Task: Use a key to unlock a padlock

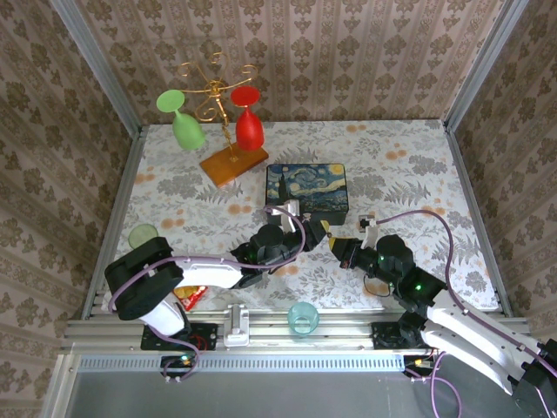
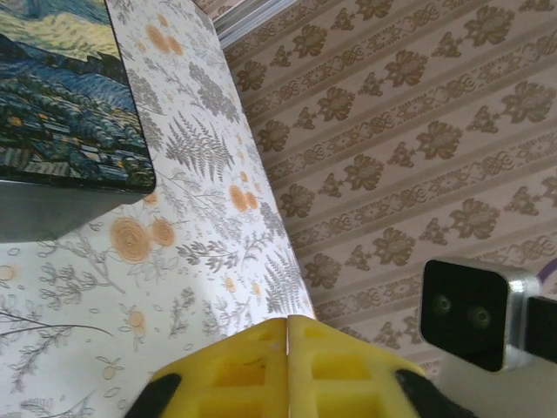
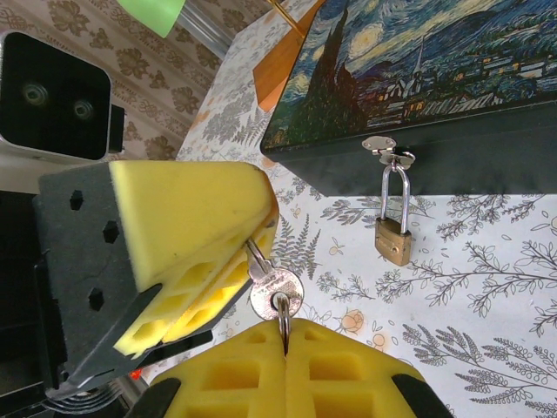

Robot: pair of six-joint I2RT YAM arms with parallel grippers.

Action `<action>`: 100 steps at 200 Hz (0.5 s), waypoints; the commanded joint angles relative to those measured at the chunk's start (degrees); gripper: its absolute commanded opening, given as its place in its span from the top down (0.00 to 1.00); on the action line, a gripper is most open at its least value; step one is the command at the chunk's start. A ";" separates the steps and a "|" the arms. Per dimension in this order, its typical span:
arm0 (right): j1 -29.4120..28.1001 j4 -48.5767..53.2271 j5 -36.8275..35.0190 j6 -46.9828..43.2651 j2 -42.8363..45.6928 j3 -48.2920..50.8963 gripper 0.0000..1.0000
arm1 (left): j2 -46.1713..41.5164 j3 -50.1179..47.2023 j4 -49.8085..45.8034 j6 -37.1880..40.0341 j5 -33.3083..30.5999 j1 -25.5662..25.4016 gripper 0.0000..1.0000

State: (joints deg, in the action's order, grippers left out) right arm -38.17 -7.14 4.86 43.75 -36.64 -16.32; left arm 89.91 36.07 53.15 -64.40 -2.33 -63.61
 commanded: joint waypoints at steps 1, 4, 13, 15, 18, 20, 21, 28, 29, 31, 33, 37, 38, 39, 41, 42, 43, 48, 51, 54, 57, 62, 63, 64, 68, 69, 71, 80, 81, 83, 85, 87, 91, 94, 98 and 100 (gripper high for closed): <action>-0.27 0.59 -0.47 -0.35 1.10 0.23 0.99 | -1.21 1.71 -0.37 2.21 1.77 0.49 1.00; -0.19 1.39 -0.25 -0.99 1.25 -0.26 0.98 | -1.41 1.76 -0.64 2.44 1.98 0.58 1.00; 0.07 4.83 -0.20 -3.03 1.98 -2.22 0.90 | -2.18 1.81 -1.08 2.85 2.28 0.98 1.00; 0.17 5.55 -0.14 -3.58 2.11 -2.71 0.83 | -2.39 1.76 -1.13 2.91 2.32 1.02 1.00; 0.39 6.44 0.06 -4.38 2.43 -3.43 0.68 | -2.69 1.67 -1.15 3.10 2.37 1.09 1.00; 0.51 7.09 0.26 -5.10 2.60 -3.91 0.56 | -2.93 1.60 -1.12 3.24 2.45 1.16 1.00; 0.58 7.42 0.33 -5.26 2.66 -4.13 0.49 | -3.00 1.61 -1.12 3.28 2.52 1.23 1.00; 1.28 9.69 1.37 -7.39 3.38 -5.69 0.13 | -3.77 1.48 -1.11 3.85 2.86 1.60 1.00; 1.40 9.99 1.59 -7.51 3.49 -6.03 0.08 | -3.90 1.47 -1.07 3.93 2.95 1.67 1.00; 1.67 10.55 1.96 -8.36 3.72 -6.45 0.02 | -4.12 1.46 -1.04 4.09 3.16 1.77 1.00; 2.04 11.04 2.42 -9.04 3.94 -6.91 0.00 | -4.30 1.39 -0.98 4.34 3.31 1.90 1.00; 2.80 11.73 3.76 -10.32 4.40 -7.54 0.00 | -4.80 1.24 -0.83 4.72 3.60 2.19 1.00; 2.95 11.85 4.15 -10.46 4.53 -7.61 0.00 | -4.90 1.17 -0.71 4.77 3.67 2.27 1.00; 3.20 11.95 4.52 -10.85 4.68 -7.77 0.00 | -5.04 1.14 -0.56 4.92 3.79 2.36 1.00; 3.59 12.03 5.35 -11.40 4.90 -7.94 0.00 | -5.30 0.96 -0.12 5.17 4.01 2.44 1.00; 3.92 12.00 5.78 -11.62 5.04 -8.03 0.00 | -5.42 0.85 0.09 5.30 4.09 2.53 1.00; 4.26 11.94 6.22 -11.77 5.15 -8.12 0.00 | -5.52 0.80 0.37 5.45 4.22 2.62 1.00; 5.92 11.29 8.80 -12.15 5.70 -8.16 0.00 | -6.03 0.35 1.72 6.17 4.53 2.97 1.00; 7.09 10.45 10.66 -12.02 5.97 -7.96 0.00 | -6.42 0.12 2.49 6.48 4.71 3.23 1.00; 8.38 8.93 12.72 -11.54 6.19 -7.66 0.00 | -6.80 -0.26 3.07 6.66 4.87 3.42 1.00; 9.70 7.10 15.01 -10.68 6.23 -7.09 0.00 | -7.15 -0.46 3.58 6.85 5.06 3.70 1.00; 12.02 2.89 19.83 -8.51 6.11 -5.92 0.00 | -7.77 -0.85 4.36 7.21 5.24 4.13 1.00; 12.44 1.85 20.58 -7.98 6.04 -5.65 0.00 | -7.88 -0.93 4.52 7.33 5.28 4.21 1.00; 12.91 0.80 21.31 -7.41 5.92 -5.39 0.00 | -8.03 -0.97 4.65 7.39 5.34 4.29 1.00; 14.48 -3.60 24.18 -4.75 5.36 -4.29 0.00 | -8.50 -1.28 5.37 7.80 5.37 4.51 1.00; 14.82 -4.78 24.82 -3.99 5.18 -4.01 0.00 | -8.60 -1.36 5.60 7.93 5.34 4.53 1.00; 15.90 -7.31 26.07 -2.43 4.72 -3.46 0.00 | -8.87 -1.51 6.04 8.14 5.28 4.57 1.00; 18.88 -18.66 30.12 4.89 2.09 -1.15 0.00 | -9.75 -2.19 7.73 8.93 4.19 4.56 1.00; 19.17 -20.53 30.43 5.67 1.70 -0.99 0.00 | -9.84 -2.26 7.92 8.94 4.05 4.55 1.00; 19.67 -23.47 31.03 7.12 0.90 -0.62 0.00 | -9.99 -2.35 8.29 8.94 3.79 4.55 1.00; 19.99 -25.94 31.51 8.43 0.29 -0.38 0.00 | -10.05 -2.46 8.75 8.90 3.64 4.55 1.00; 20.20 -28.09 31.85 9.53 -0.68 -0.25 0.00 | -10.09 -2.56 9.28 8.80 3.51 4.55 1.00; 20.44 -31.46 32.59 11.08 -2.32 -0.37 0.00 | -10.06 -2.79 10.48 8.68 3.32 4.55 1.00; 20.43 -33.23 32.90 11.95 -3.47 -0.63 0.00 | -9.96 -2.89 11.48 8.49 3.30 4.55 1.00; 20.34 -34.94 33.02 12.82 -4.93 -1.15 0.00 | -9.78 -2.94 12.65 8.19 3.29 4.51 1.00; 20.16 -35.66 33.02 13.15 -5.59 -1.34 0.00 | -9.72 -2.94 13.18 7.88 3.29 4.52 1.00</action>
State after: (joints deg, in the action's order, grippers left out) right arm -19.29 -19.51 26.15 44.93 -35.66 -18.83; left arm 81.01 34.48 57.71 -58.26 1.10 -59.09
